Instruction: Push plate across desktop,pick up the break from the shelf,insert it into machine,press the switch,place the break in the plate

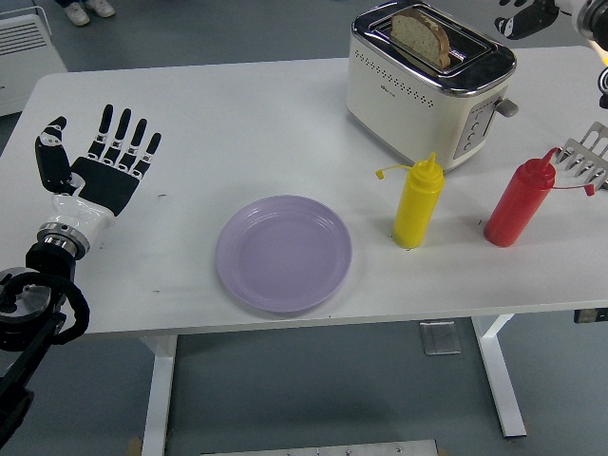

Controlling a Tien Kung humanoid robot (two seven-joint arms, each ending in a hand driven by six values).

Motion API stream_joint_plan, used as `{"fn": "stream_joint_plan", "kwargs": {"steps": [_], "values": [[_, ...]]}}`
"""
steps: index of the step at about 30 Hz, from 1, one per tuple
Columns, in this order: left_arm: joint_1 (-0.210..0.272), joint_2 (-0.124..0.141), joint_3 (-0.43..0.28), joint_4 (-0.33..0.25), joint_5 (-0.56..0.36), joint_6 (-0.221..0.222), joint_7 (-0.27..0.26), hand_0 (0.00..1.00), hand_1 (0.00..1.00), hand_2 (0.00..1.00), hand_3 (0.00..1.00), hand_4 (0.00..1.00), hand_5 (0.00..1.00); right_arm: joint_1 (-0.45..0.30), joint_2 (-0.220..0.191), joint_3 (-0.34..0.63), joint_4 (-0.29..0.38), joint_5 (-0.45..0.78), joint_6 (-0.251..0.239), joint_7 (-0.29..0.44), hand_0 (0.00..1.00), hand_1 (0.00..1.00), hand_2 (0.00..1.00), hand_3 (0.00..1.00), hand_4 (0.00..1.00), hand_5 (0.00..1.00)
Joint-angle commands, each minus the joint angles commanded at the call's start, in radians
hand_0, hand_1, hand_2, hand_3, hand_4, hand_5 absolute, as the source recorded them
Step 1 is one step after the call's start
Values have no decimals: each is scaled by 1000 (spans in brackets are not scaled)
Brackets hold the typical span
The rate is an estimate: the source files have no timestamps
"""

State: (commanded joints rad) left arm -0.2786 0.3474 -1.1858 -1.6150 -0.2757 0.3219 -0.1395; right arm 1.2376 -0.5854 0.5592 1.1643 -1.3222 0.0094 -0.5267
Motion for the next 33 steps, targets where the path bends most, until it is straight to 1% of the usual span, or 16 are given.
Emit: {"fn": "stream_joint_plan", "kwargs": {"steps": [3,5,6,10,12,15,20,23,27,33], "values": [[-2,1,3,1,-1,0,0,819,758,730,702,615,998,62,41,-43,-57,45,-3,-5,675,695,689,746,680,7],[-3,2,6,2,-2,0,0,819,758,730,702,615,998,106,77,-80,-103,85,-5,-7,675,695,689,746,680,7],[-4,3,7,2,-2,0,0,820,758,730,702,617,998,125,90,-95,-124,100,-6,-7,664,690,685,740,700,31],[-7,5,12,4,-4,0,0,820,758,730,702,617,998,205,160,-176,-217,172,-25,0,664,690,685,740,700,31],[-8,5,14,4,-4,0,0,821,759,730,702,617,998,226,179,-204,-256,192,-31,2,659,686,680,737,709,50],[-11,6,17,4,-5,0,0,821,759,730,702,617,998,251,214,-252,-317,224,-44,6,659,686,680,737,709,50],[-16,7,21,6,-7,0,0,822,758,730,702,618,998,272,273,-324,-403,265,-59,16,656,687,679,735,717,63],[-19,8,22,6,-8,0,0,822,758,730,702,618,998,272,299,-352,-437,283,-65,20,656,687,679,735,717,63],[-20,8,23,7,-9,0,0,822,758,730,702,618,998,271,323,-370,-465,297,-72,23,654,685,679,734,720,66],[-23,8,25,9,-9,0,0,822,758,730,702,620,998,268,341,-372,-471,299,-77,23,650,686,678,732,720,72]]}}
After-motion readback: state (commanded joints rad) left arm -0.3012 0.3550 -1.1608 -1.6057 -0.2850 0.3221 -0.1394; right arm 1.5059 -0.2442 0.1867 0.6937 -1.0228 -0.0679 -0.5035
